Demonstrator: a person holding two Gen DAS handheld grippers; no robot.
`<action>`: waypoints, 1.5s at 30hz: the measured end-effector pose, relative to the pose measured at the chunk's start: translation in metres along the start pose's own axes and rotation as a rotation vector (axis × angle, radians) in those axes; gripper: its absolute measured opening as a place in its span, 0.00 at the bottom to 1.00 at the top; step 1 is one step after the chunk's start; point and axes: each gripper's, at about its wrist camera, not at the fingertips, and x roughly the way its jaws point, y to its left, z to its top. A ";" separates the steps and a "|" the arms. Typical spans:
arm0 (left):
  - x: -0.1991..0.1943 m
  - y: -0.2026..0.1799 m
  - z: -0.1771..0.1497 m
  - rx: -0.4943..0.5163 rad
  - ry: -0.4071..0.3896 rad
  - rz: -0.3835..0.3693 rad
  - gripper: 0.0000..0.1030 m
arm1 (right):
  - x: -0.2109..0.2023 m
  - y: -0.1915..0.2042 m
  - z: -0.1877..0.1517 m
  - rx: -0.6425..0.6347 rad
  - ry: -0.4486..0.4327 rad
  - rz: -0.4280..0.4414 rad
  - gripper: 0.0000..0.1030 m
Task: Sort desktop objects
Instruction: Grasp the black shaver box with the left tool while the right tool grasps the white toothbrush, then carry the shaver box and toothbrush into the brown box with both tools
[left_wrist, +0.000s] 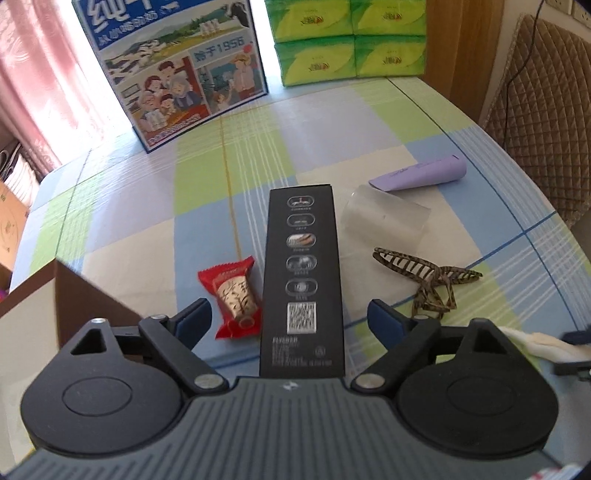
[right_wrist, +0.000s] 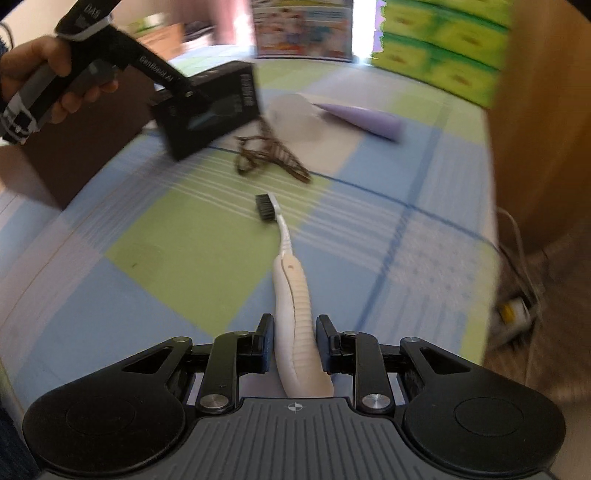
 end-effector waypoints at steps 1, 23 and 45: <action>0.003 -0.001 0.002 0.006 0.002 0.002 0.85 | -0.003 0.000 -0.003 0.020 -0.001 -0.014 0.21; -0.048 -0.024 -0.085 -0.178 0.124 -0.012 0.37 | 0.013 0.009 0.012 0.002 -0.054 -0.087 0.21; -0.069 -0.052 -0.118 -0.184 0.110 -0.003 0.37 | -0.004 0.039 -0.011 0.035 -0.024 -0.067 0.17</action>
